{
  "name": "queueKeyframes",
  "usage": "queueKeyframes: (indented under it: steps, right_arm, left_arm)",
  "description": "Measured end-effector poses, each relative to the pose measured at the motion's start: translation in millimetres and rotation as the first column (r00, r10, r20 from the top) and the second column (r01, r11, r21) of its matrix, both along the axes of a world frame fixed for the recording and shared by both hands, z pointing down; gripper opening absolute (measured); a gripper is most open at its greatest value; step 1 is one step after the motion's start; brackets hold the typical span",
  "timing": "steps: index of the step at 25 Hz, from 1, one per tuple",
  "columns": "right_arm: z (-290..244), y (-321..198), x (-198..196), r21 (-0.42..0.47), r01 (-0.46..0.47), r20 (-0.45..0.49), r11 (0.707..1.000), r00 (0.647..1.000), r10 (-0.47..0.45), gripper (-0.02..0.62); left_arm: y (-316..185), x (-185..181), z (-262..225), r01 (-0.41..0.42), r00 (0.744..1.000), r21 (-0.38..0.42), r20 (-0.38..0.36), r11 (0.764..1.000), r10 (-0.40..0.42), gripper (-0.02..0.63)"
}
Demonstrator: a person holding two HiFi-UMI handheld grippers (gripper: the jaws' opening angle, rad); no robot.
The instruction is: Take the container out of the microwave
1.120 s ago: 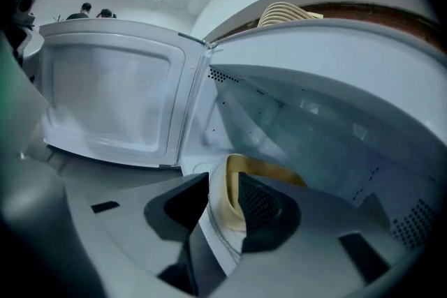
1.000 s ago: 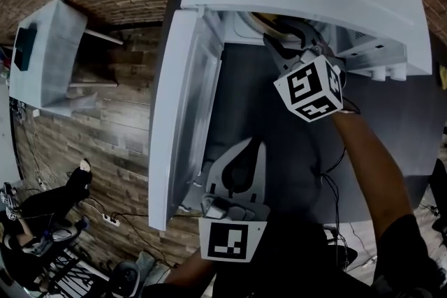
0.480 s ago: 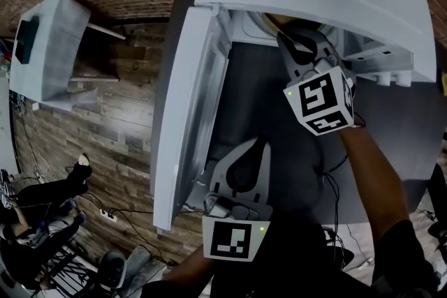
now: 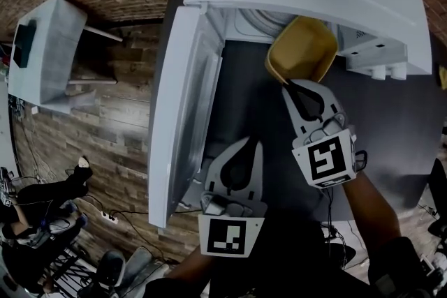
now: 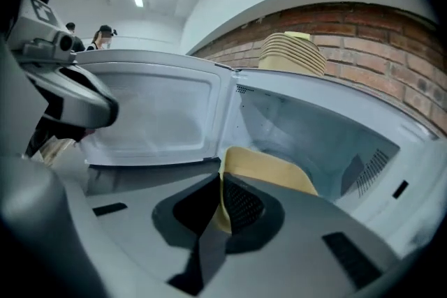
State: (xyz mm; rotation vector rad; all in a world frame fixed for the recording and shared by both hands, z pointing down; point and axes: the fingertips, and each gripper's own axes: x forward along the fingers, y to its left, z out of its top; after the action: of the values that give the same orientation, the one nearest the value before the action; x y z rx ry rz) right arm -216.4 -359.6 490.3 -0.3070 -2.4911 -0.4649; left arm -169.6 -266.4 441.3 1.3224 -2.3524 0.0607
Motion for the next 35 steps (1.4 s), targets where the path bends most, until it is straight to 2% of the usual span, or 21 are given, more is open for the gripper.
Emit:
queueKeyframes:
  steps: [5,9,15,18,23,26,29,32,35]
  right_arm:
    - [17,32,53,0.004,-0.008,-0.005,1.0,1.0,0.008,0.075]
    - [38,51,88,0.057,-0.014,-0.04,0.998,0.999,0.016,0.075]
    - [60,72,122,0.054,-0.022,-0.097,0.998,0.995,0.027,0.075]
    - [66,75,127,0.067,-0.031,-0.105,0.997,0.994,0.038,0.075]
    - [56,80,123,0.015,-0.084,-0.076,0.996,0.993,0.085,0.077]
    - [60,85,124,0.02,-0.089,-0.087,0.996,0.992,0.09,0.077]
    - [63,88,126,0.033,-0.099,-0.099,0.995,0.99,0.102,0.123]
    - [56,86,125,0.039,-0.143,-0.075,0.989,0.986,0.146,0.124]
    - [40,84,125,0.026,-0.225,-0.021,0.974,0.974,0.226,0.124]
  left_arm:
    - [6,4,3,0.053,0.998,0.025,-0.033,0.998,-0.052,0.012]
    - [11,11,5,0.043,0.999,0.01,-0.03,0.999,-0.043,0.012]
    - [23,24,7,0.02,1.0,-0.012,-0.022,1.0,-0.021,0.012]
    - [27,28,6,0.003,1.0,-0.015,-0.022,1.0,-0.003,0.012]
    - [29,26,-8,-0.048,0.999,-0.005,0.006,0.999,0.048,0.012]
    - [29,27,-12,-0.08,0.997,0.001,0.012,0.997,0.08,0.012]
    - [31,28,-19,-0.122,0.992,-0.001,0.025,0.993,0.122,0.013]
    - [31,30,-25,-0.178,0.982,-0.004,0.057,0.984,0.178,0.013]
    - [34,32,-32,-0.19,0.981,0.032,0.049,0.981,0.189,0.013]
